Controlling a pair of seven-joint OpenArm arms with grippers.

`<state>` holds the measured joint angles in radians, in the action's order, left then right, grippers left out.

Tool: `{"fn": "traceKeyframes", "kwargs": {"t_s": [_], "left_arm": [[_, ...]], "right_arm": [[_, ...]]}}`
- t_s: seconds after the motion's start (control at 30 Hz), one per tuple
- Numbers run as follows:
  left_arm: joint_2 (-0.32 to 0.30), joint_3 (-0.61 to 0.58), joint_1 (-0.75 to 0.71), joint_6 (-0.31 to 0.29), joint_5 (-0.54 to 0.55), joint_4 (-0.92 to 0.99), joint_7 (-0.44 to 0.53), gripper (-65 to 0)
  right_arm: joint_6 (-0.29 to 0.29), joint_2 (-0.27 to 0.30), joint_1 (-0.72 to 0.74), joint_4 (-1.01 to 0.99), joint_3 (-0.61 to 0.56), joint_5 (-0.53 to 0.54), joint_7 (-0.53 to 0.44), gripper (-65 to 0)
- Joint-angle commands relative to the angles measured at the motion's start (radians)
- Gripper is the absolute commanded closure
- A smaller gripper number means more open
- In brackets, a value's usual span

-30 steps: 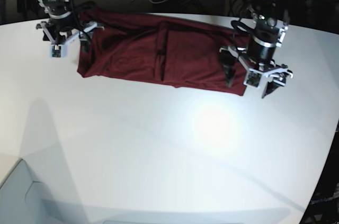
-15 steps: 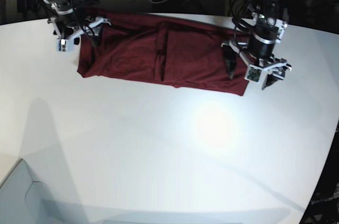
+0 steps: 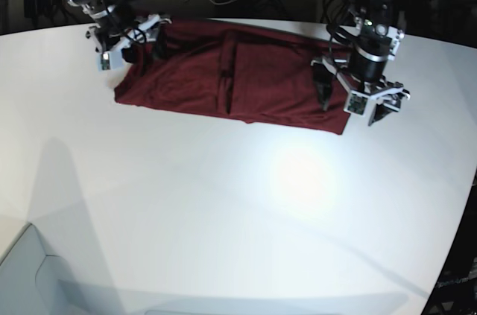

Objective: Layout the t-shirt on the table in an organized manner, then fold the t-shirt properly
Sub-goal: 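Release the hem fold and grasp the collar end with the right gripper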

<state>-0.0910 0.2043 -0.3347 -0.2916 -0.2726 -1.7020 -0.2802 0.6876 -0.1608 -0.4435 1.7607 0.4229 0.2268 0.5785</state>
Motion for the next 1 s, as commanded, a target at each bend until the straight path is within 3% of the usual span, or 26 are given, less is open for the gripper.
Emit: {"fn": "traceKeyframes", "kwargs": {"t_s": [0.0, 0.27, 0.73, 0.97], "left_arm": [[-0.005, 0.002, 0.001, 0.007, 0.005, -0.022, 0.028, -54.8], [-0.005, 0.002, -0.011, 0.007, 0.005, -0.026, 0.028, -54.8], [-0.005, 0.002, -0.011, 0.007, 0.005, -0.023, 0.028, -54.8], [-0.005, 0.002, -0.011, 0.007, 0.005, -0.017, 0.028, -54.8]], "right_arm": [[0.011, 0.004, 0.002, 0.017, 0.003, 0.021, 0.008, -40.6], [0.011, 0.004, 0.078, 0.015, 0.004, 0.021, 0.154, -40.6], [0.011, 0.004, 0.139, 0.015, 0.001, 0.021, 0.242, -40.6], [0.011, 0.004, 0.159, -0.02, -0.002, 0.023, 0.242, -40.6]]}}
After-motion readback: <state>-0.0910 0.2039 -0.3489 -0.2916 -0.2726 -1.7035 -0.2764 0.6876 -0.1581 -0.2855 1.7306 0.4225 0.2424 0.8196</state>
